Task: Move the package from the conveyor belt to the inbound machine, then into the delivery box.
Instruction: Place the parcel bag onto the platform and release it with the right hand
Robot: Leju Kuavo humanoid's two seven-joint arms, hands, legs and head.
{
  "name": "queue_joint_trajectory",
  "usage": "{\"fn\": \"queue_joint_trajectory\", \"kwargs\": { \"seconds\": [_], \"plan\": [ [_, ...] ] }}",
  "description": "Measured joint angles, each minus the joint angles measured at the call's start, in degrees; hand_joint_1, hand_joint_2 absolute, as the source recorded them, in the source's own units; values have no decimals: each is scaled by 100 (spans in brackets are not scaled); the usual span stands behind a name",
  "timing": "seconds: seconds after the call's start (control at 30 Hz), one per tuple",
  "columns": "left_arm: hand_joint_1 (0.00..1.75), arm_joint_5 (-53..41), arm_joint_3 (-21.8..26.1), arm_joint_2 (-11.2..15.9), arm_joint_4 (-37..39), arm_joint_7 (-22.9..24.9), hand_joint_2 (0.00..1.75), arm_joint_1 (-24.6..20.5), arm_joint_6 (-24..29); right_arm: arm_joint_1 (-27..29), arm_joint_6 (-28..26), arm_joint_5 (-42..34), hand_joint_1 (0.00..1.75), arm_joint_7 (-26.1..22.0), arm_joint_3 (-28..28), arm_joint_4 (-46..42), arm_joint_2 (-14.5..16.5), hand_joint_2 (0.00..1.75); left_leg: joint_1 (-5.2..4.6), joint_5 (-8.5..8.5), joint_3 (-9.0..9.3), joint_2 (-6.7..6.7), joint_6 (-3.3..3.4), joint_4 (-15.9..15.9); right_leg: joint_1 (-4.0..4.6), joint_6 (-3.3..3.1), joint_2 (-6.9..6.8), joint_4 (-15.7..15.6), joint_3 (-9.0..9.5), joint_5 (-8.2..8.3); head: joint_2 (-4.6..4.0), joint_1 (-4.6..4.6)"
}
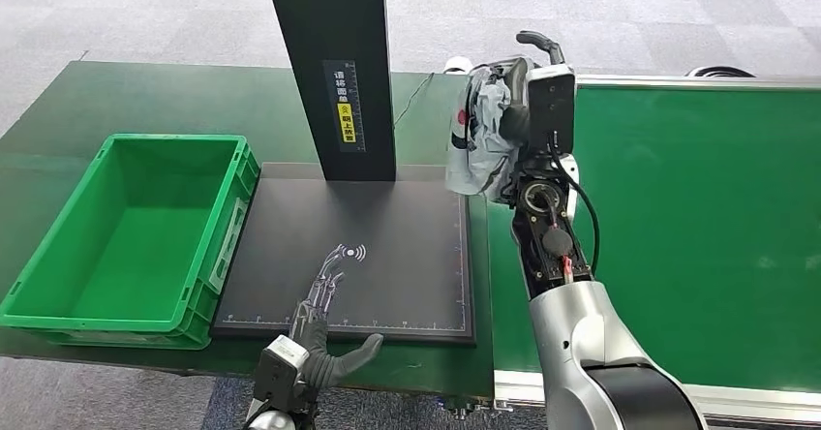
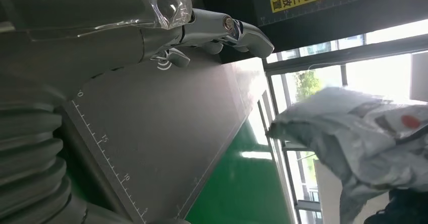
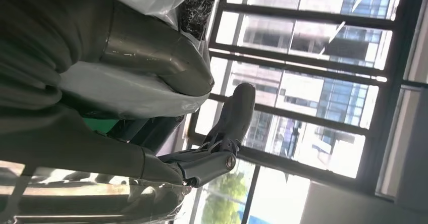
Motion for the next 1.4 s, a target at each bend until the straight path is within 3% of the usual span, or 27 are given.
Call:
{"fn": "queue_joint_trajectory", "kwargs": {
  "seconds": [0.17,0.27,0.37,0.5,0.6,0.77,0.93,1.03,1.17,1.4],
  "plan": [
    [0,0,-2,11,2,0,175,-1,-24,-236,531,-96,175,20,125,499,191,175,-1,0,-6,-1,0,0,-1,0,0,-1,-5,0,1,2],
    [0,4,-2,16,19,-1,175,-1,-28,-234,925,-626,175,102,413,661,330,175,-1,0,-7,0,0,0,-1,1,0,-1,-6,0,1,1],
    [0,26,2,20,30,-1,175,7,-6,-219,1145,-1838,175,382,1214,694,409,175,-1,0,-7,4,0,-1,0,0,4,-1,-8,0,1,1],
    [0,50,31,29,-37,5,175,89,46,-217,1325,-3609,175,784,2847,695,430,175,1,-1,-8,5,0,-1,2,-2,6,-1,-11,-1,1,1],
    [0,50,66,30,-132,10,175,163,52,-210,1388,-4411,175,885,4055,706,427,175,2,-1,-9,3,-1,-1,3,-3,5,-1,-12,-4,0,1],
    [0,50,108,29,-209,13,175,215,47,-193,1398,-4769,175,930,5236,750,425,175,0,-1,-11,1,0,-1,0,-2,3,-1,-11,-4,0,3],
    [0,43,163,28,-279,52,175,266,199,-194,1124,-5041,164,1142,5898,859,423,175,-1,0,-9,2,0,0,-1,-2,3,-2,-8,-3,2,2],
    [0,41,241,31,-424,108,175,327,385,-193,889,-5075,167,1230,6129,1028,419,175,0,0,-7,0,0,0,0,-2,3,-2,-8,-3,1,2],
    [0,42,320,32,-597,121,175,411,427,-193,706,-5097,2,1194,6207,1287,414,175,0,0,-6,2,0,0,1,-2,3,-2,-9,-3,0,2],
    [0,42,330,32,-638,170,175,426,440,-206,337,-5053,0,674,6002,1614,372,175,-1,0,-6,2,0,0,-1,-1,3,-2,-8,-3,1,3]
  ]
}}
